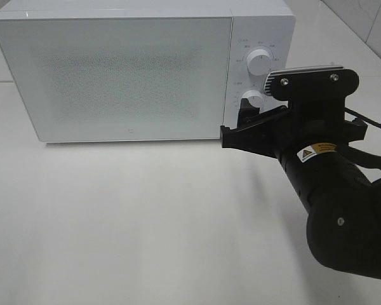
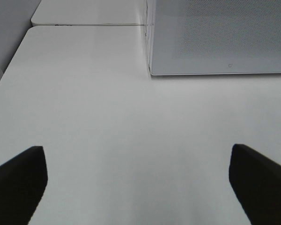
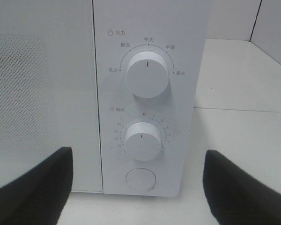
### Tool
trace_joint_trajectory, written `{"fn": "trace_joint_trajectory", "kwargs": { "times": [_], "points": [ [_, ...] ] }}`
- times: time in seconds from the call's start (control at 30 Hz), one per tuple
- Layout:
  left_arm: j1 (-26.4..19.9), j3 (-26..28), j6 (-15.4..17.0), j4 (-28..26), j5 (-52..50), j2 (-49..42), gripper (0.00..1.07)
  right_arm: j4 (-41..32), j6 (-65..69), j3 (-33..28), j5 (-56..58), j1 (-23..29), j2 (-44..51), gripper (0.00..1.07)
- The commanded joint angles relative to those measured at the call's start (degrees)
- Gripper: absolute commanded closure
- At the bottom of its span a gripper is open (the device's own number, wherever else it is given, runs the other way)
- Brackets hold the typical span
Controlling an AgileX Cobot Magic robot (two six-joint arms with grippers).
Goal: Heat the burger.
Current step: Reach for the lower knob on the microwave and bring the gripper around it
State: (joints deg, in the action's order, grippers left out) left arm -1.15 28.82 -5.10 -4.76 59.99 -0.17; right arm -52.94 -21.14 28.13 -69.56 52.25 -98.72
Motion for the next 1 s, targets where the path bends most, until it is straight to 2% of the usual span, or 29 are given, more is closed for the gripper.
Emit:
{"fn": "trace_joint_trajectory", "kwargs": {
  "times": [0.03, 0.23, 0.63, 1.0],
  "points": [
    [-0.23, -0.23, 0.11, -0.46, -0.69, -1.6, 0.02, 0.52, 1.78, 0.97, 0.34, -2.01, -0.57, 0.31],
    [-0.23, -0.23, 0.11, -0.52, -0.69, -1.32, 0.02, 3.38, 1.78, 5.44, 1.2, -6.3, -5.67, 0.31],
    [-0.23, -0.23, 0.11, -0.52, -0.69, -1.32, 0.02, 4.41, 1.55, 11.34, 2.52, -7.39, -12.95, 0.31],
    [-0.23, -0.23, 0.11, -0.52, -0.69, -1.32, 0.02, 8.31, 2.18, 15.81, 5.67, -11.75, -16.04, 0.31]
  ]
}}
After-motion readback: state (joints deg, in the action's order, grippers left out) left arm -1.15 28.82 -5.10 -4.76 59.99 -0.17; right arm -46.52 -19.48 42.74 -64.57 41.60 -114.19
